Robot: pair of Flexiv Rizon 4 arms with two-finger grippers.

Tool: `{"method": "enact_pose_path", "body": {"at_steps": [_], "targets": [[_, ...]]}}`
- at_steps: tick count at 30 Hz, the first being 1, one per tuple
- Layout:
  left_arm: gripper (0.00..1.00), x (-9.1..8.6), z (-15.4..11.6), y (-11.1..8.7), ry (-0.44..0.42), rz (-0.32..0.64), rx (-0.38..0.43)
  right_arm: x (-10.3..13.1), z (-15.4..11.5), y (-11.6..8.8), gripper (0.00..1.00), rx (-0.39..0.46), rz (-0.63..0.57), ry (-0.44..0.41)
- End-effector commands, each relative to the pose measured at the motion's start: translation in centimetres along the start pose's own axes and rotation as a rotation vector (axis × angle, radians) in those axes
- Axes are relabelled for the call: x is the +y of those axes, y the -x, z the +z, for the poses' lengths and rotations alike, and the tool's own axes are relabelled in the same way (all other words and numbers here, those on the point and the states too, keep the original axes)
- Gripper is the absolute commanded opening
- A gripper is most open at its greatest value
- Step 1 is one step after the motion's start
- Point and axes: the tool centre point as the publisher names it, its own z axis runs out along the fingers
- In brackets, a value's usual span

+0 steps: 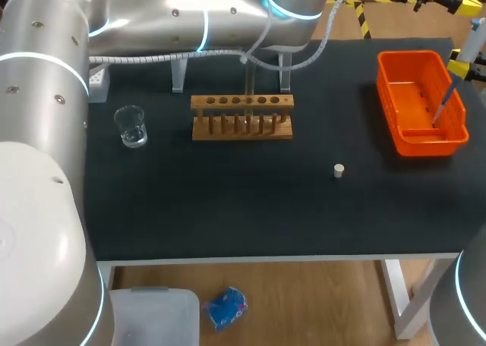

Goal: Invert the test tube, pick up the pipette, mount the tip to pipette, aspirate from beaker and dispense into the tube, eject the tip, return the pipette, and cap with the stopper.

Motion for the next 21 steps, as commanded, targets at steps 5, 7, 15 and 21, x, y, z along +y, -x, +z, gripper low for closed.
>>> {"method": "enact_pose_path", "body": {"at_steps": [5, 7, 15, 21], "targets": [[0.00, 0.55, 0.56, 0.74, -0.005, -0.002, 0.026, 0.02, 0.01, -0.03, 0.00, -0.002, -0.001, -0.001], [0.00, 0.68, 0.58, 0.71, -0.005, -0.003, 0.029, 0.02, 0.01, -0.03, 0.00, -0.002, -0.001, -0.001], [0.00, 1.11, 0.29, 0.18, -0.005, -0.012, 0.026, 0.02, 0.01, -0.03, 0.00, -0.002, -0.001, -0.001], [0.00, 1.27, 0.00, -0.21, -0.010, -0.014, 0.012, 0.02, 0.01, -0.03, 0.00, -0.002, -0.001, -0.001]]}}
